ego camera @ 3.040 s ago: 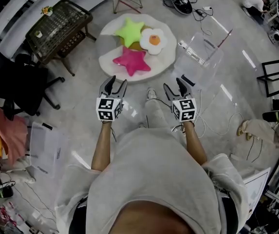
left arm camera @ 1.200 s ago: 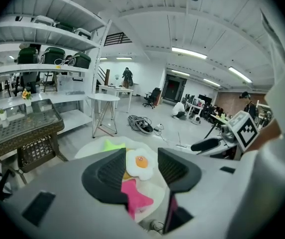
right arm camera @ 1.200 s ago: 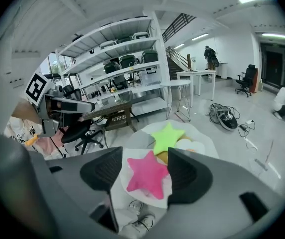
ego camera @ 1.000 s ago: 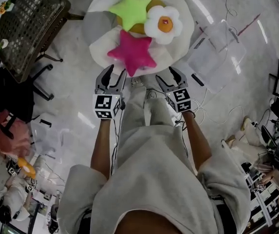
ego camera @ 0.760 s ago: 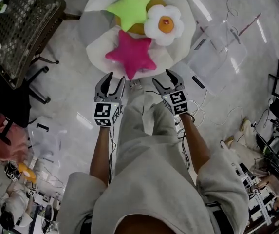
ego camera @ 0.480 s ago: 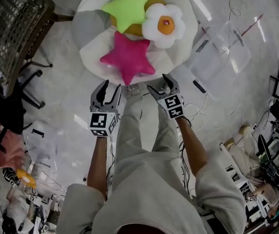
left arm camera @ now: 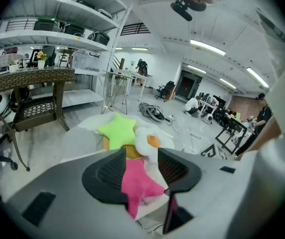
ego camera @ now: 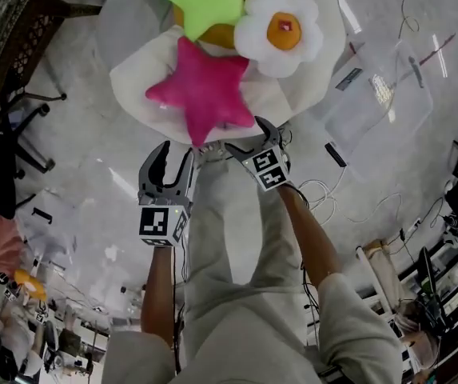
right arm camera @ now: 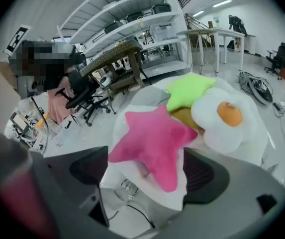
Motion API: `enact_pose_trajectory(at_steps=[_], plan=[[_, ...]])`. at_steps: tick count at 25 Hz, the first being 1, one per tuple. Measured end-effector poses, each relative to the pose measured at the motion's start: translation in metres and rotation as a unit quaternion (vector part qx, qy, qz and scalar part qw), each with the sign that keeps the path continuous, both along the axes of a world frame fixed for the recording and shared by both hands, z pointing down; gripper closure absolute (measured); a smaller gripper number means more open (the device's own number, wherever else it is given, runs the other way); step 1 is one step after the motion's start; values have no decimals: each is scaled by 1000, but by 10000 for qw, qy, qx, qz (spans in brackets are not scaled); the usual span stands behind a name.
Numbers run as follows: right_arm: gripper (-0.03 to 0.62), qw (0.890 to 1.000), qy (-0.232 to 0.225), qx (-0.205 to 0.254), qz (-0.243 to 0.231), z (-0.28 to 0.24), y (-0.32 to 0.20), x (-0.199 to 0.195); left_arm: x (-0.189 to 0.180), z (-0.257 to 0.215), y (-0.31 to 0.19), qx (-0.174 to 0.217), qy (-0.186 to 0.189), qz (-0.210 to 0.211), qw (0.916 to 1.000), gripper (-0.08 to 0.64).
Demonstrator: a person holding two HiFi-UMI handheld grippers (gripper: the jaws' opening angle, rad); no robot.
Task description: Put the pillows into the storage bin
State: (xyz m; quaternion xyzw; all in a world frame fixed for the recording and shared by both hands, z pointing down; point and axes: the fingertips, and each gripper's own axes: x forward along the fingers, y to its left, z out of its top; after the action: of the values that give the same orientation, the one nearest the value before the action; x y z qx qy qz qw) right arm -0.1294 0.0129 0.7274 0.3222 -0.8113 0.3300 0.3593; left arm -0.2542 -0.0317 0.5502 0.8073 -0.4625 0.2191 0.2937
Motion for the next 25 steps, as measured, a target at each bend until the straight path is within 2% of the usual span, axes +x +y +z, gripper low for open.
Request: enact_pose_trajectory(at_steps=[4,9,16,20,22,25], plan=[[110,9992,173,-317,-152,70,6,3,6,28,8,-71,9,19,10000,362],[95,9953,470,-528,-668,138,9,2,9,57,8,-79,-18,48,10000,362],[67,9880,700,-886,-1050,203,-5,-4,10,77,13,-165,-25,33,9999,362],[61,9762,890,-1069,-1662,226,-7,-17,8,83,18,-241,-65,28,9997,362],[75,9735,933,-1090,-1781,226,-8,-21,4,84,19,-239,-82,11,9997,362],[163,9737,886,-1138,-1762,215,-7,-25,-4,81,20,-240,-92,-56,9997,362]])
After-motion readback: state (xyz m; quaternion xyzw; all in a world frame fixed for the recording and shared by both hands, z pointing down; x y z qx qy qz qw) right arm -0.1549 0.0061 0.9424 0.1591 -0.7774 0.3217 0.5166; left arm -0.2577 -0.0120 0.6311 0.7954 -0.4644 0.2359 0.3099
